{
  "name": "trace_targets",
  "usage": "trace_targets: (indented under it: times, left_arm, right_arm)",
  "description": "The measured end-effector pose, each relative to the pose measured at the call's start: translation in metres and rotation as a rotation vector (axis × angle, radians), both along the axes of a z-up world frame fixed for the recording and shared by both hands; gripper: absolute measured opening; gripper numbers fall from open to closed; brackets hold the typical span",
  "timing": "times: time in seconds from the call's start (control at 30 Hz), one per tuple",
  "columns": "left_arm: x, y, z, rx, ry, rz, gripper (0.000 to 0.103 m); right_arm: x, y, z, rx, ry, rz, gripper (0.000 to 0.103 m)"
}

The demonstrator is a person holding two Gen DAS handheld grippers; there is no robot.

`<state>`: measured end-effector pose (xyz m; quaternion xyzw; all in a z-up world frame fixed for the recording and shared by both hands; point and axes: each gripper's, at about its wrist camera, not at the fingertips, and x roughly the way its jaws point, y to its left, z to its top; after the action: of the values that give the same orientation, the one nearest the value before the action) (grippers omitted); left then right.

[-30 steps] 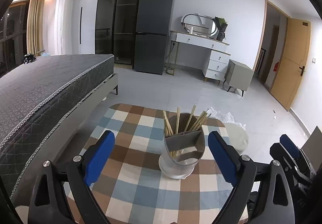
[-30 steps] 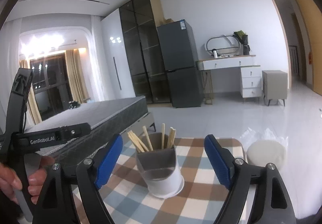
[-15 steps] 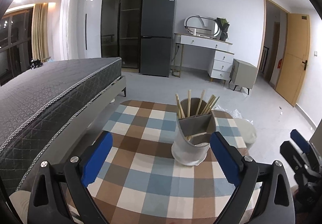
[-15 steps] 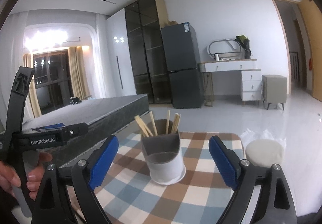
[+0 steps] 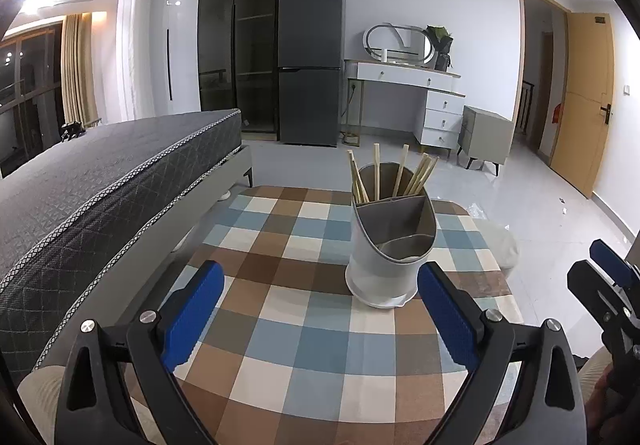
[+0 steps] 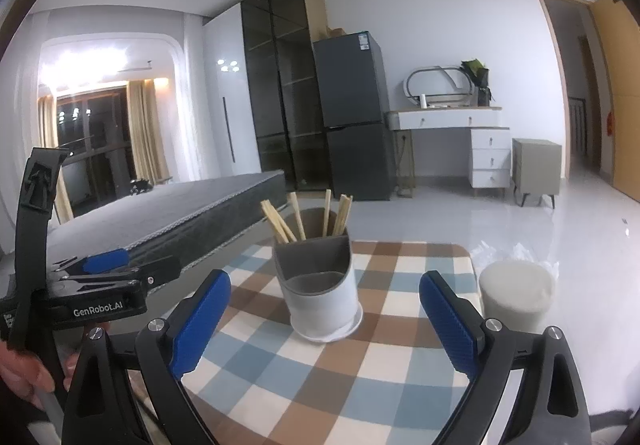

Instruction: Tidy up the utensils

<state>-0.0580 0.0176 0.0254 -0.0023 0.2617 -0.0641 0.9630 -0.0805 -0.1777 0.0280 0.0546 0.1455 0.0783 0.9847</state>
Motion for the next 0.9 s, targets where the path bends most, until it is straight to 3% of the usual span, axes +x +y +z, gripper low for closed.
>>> trace_targets:
  times: [0.9]
  left_arm:
    - [0.0014,0.0017,0.0018,-0.018,0.031,0.001,0.095]
  right_arm:
    - [-0.0034,0.0001,-0.0015,-0.013,0.012,-0.001,0.097]
